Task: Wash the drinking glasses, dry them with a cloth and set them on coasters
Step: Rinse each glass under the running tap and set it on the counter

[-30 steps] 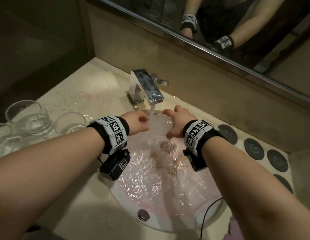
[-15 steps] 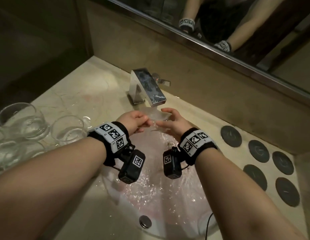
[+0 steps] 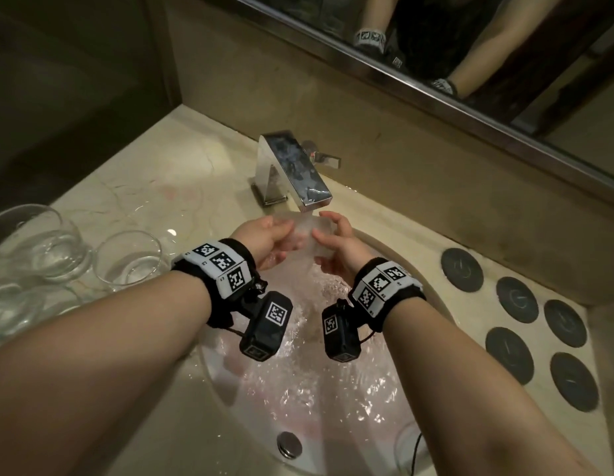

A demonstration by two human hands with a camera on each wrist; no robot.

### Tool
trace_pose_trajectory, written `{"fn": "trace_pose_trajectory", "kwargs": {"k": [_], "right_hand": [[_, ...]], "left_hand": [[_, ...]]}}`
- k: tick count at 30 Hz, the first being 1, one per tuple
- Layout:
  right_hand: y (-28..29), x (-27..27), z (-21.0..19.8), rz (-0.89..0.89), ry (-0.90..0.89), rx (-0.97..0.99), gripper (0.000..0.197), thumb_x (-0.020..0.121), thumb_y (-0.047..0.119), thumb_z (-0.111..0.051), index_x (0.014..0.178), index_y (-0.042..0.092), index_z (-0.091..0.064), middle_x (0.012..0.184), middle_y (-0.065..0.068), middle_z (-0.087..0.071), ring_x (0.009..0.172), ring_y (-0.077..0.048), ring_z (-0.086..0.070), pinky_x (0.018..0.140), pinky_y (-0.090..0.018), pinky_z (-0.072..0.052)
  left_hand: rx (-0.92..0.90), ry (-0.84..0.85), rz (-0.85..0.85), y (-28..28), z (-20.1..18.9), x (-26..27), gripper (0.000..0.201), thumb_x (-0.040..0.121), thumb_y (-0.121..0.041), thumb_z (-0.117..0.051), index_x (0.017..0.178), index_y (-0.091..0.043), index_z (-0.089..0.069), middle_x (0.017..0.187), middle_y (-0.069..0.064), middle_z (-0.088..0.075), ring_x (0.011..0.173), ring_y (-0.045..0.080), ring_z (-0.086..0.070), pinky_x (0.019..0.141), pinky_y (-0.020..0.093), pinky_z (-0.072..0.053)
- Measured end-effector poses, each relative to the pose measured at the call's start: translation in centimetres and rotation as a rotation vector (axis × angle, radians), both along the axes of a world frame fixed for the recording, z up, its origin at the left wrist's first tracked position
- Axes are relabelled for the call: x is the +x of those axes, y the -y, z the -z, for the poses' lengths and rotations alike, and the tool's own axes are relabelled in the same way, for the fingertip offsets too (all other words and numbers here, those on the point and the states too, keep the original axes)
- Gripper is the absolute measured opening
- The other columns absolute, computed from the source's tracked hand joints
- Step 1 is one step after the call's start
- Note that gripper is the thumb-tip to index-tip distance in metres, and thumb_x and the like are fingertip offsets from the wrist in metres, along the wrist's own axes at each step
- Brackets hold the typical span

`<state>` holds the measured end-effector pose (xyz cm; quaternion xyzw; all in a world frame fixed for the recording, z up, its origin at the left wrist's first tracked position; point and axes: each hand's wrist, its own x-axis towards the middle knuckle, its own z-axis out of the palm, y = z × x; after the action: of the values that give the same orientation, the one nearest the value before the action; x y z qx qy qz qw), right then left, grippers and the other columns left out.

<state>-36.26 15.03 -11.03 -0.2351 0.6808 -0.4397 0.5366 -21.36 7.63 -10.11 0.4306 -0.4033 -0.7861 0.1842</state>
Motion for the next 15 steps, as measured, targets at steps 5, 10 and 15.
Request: {"fn": "trace_pose_trajectory", "kwargs": {"k": [5,10,15], "right_hand": [[0.3,0.4,-0.9,-0.053,-0.192,0.153,0.066,0.083,0.075,-0.034,0.121,0.023,-0.050,0.097,-0.005,-0.060,0.072,-0.016,-0.056,0.059,-0.026,-0.044],[-0.2,0.1,-0.9,-0.068,-0.044,0.049,0.041,0.093,0.043,-0.051,0.127,0.022,-0.045,0.100,-0.006,-0.060,0.064,-0.017,-0.055,0.055,-0.023,-0.040],[-0.4,0.1,-1.4,-0.071,-0.163,0.074,0.045,0.086,0.046,-0.061,0.121,0.023,-0.046,0.103,-0.008,-0.058,0.067,-0.016,-0.053,0.058,-0.025,-0.043]], "left_hand": [[-0.158,0.099,0.214,-0.6,-0.1,0.4,0.016,0.086,-0.012,-0.063,0.100,-0.013,-0.056,0.087,0.001,-0.067,0.079,0.011,-0.062,0.073,0.025,-0.049],[-0.087,0.071,0.111,-0.4,0.0,0.4,0.003,0.090,-0.012,-0.058,0.091,-0.014,-0.059,0.075,-0.002,-0.070,0.070,0.006,-0.068,0.060,0.015,-0.052],[-0.034,0.068,0.116,-0.7,-0.1,0.3,0.011,0.091,-0.021,-0.057,0.100,-0.015,-0.060,0.076,-0.003,-0.068,0.075,0.007,-0.065,0.065,0.018,-0.054]]}}
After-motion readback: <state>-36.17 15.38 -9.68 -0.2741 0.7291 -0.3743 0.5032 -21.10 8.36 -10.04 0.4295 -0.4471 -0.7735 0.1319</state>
